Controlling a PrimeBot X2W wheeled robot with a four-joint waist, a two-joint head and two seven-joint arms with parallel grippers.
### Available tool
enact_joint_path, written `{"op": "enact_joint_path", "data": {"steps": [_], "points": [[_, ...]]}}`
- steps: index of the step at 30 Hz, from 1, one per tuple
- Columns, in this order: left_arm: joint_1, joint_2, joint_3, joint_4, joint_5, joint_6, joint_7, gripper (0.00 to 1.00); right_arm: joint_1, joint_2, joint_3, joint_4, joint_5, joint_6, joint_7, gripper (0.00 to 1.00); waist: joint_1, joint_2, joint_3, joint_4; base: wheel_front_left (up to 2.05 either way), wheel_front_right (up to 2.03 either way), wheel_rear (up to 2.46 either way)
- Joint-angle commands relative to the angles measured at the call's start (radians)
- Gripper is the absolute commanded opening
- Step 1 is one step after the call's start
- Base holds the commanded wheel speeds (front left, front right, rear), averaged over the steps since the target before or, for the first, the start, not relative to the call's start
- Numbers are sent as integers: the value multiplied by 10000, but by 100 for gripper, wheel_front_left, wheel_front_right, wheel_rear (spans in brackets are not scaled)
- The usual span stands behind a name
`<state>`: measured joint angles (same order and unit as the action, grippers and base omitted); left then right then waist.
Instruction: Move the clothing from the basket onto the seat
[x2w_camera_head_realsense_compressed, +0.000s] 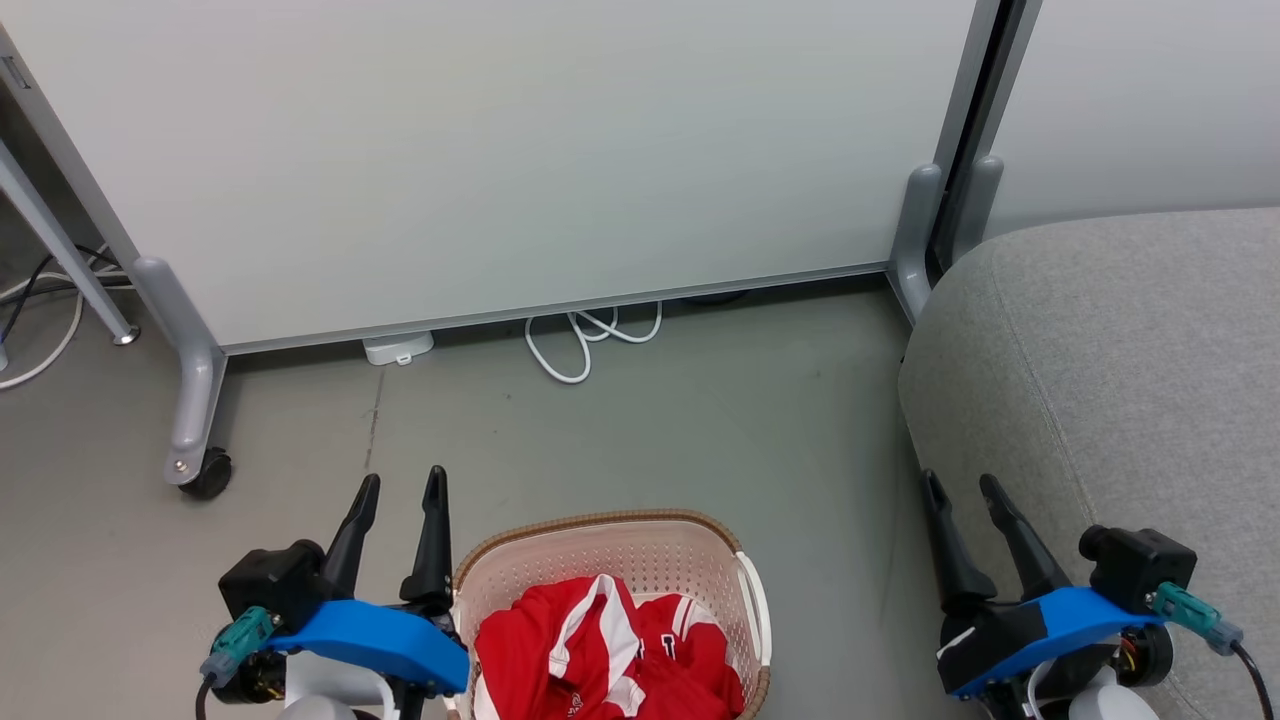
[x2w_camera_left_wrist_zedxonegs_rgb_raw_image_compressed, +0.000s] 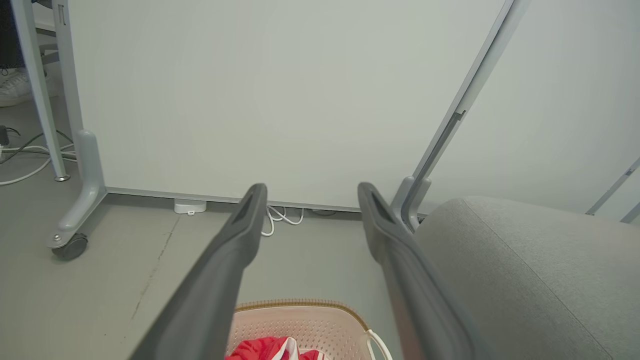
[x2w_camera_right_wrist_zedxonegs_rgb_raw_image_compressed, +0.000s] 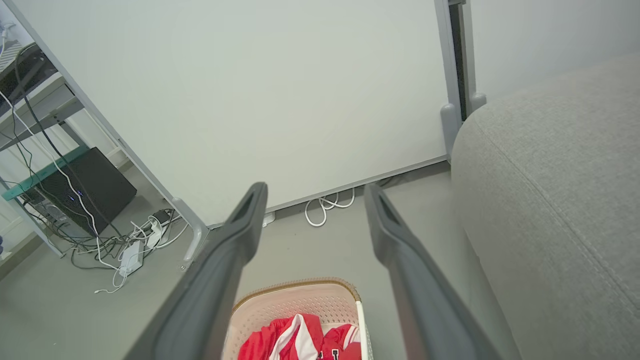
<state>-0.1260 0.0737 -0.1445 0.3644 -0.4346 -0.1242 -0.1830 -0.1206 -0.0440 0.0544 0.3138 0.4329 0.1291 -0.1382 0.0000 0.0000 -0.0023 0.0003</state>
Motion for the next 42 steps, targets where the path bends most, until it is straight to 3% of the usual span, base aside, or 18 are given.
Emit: {"op": "enact_joint_path", "data": {"steps": [1, 42], "points": [[-198, 63, -44, 11, 236, -68, -81, 100, -193, -74, 22, -91, -242, 19, -79, 100, 0, 0, 0, -5, 0, 0, 0], [-284, -193, 262, 983, 2389, -52, -838, 100, -253, -89, 344, -57, -3019, 18, -612, 100, 0, 0, -159, -166, 0, 0, 0]]}}
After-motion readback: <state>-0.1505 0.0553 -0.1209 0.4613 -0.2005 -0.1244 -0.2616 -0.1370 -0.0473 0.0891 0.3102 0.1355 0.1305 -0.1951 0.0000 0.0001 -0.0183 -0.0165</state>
